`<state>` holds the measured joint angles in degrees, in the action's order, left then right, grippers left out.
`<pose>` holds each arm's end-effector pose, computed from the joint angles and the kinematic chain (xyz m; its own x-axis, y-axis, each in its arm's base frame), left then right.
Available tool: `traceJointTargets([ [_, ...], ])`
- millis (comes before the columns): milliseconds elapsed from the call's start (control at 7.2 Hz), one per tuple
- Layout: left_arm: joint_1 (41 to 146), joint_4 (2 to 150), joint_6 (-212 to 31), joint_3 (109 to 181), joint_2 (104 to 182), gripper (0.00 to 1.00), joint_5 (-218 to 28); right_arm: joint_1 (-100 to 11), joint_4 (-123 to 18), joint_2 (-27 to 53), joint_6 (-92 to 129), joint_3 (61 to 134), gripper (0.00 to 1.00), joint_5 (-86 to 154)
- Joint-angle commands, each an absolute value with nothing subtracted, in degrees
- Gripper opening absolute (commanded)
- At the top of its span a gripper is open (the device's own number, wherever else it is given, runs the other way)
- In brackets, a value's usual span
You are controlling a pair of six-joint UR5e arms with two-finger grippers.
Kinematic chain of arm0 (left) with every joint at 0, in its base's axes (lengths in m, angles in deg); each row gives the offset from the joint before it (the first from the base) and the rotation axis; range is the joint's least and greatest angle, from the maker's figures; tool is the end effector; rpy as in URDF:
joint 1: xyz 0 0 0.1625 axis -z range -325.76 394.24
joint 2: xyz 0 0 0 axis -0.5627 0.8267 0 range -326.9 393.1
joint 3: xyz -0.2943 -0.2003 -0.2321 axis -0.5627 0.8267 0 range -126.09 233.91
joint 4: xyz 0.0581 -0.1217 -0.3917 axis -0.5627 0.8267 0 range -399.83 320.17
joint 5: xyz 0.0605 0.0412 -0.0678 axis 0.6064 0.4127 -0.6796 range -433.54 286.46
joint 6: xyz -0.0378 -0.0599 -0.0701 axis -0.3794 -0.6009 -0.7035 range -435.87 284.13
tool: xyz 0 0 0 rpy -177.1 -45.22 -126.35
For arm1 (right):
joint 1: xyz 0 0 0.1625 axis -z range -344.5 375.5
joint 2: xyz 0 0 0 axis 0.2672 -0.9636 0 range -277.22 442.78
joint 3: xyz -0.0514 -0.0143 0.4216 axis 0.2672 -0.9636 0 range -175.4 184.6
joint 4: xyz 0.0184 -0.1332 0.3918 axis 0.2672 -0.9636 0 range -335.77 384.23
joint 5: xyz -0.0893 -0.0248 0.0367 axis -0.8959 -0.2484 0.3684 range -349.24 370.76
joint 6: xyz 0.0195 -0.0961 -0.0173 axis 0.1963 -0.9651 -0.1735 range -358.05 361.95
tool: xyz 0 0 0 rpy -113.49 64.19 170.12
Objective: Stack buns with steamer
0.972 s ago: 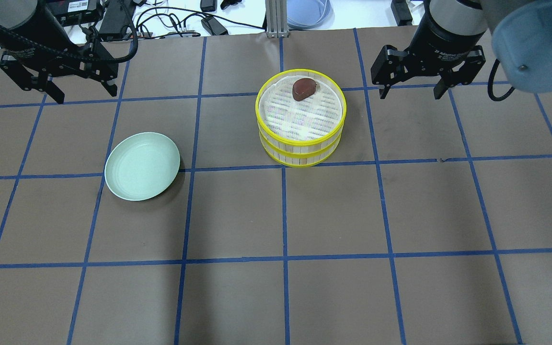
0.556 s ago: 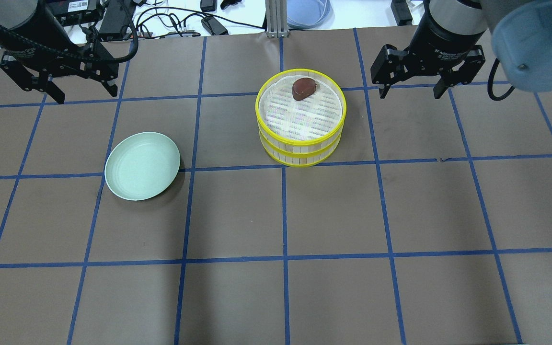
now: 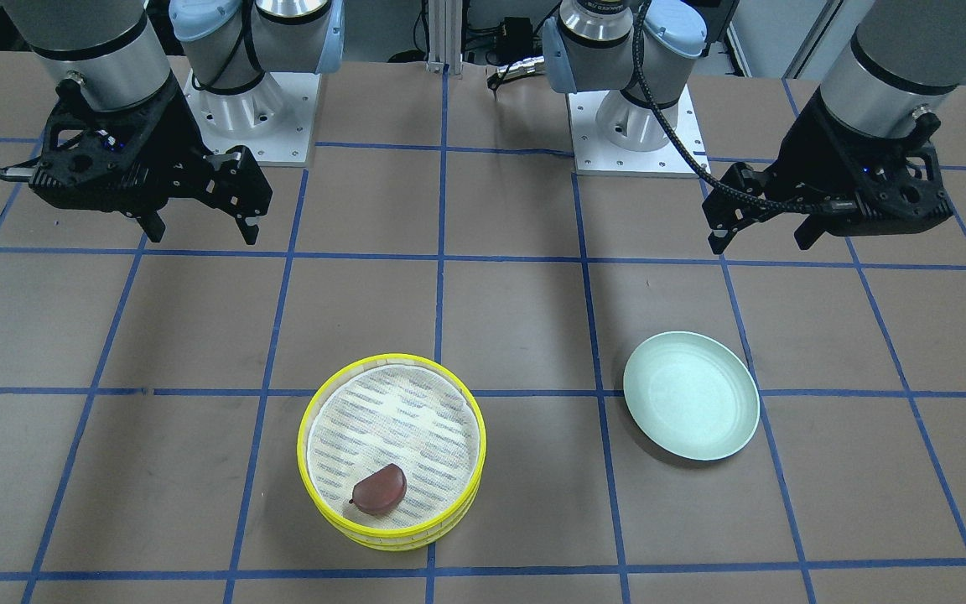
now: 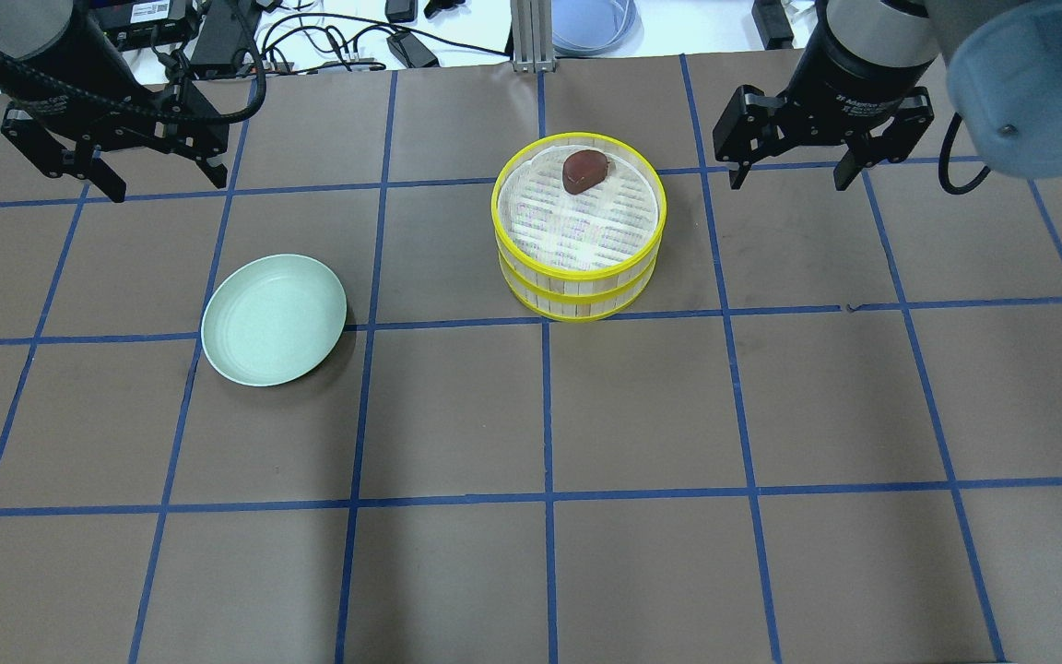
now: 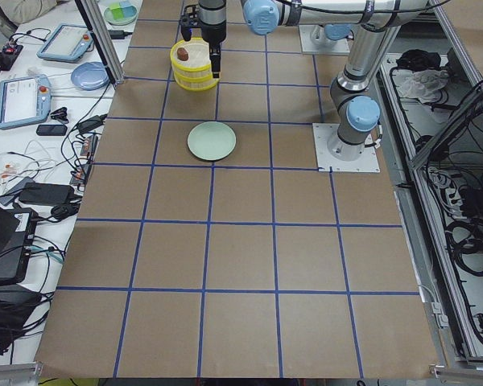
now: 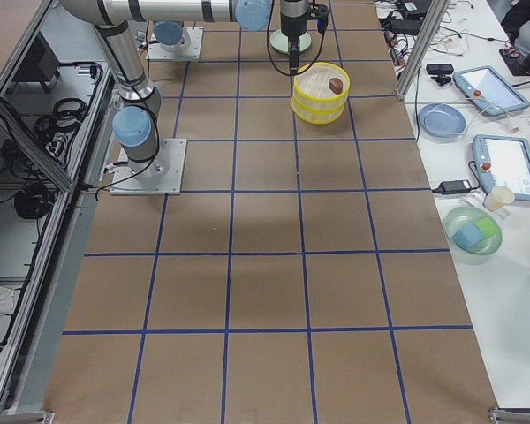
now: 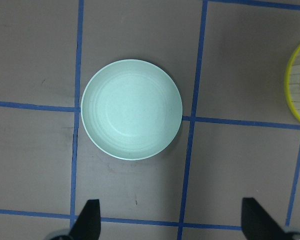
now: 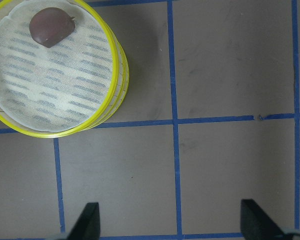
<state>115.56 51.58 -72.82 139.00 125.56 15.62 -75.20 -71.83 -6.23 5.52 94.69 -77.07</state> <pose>-0.0560 -0.5261 0.5061 -0.9951 -0.0978 0.0136 -0.0981 0.9950 -0.0190 0.1433 -0.5057 0.4896 -0.9980 0.0466 -0.0430 0.0501 0.9952 -0.0845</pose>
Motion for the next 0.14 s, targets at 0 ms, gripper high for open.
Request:
traceJointTargets([
  [0,115.6,51.3,-72.8,139.3,125.6,1.00,15.8,-75.2,-71.7,-6.2,5.6,94.7,1.00,-77.0],
])
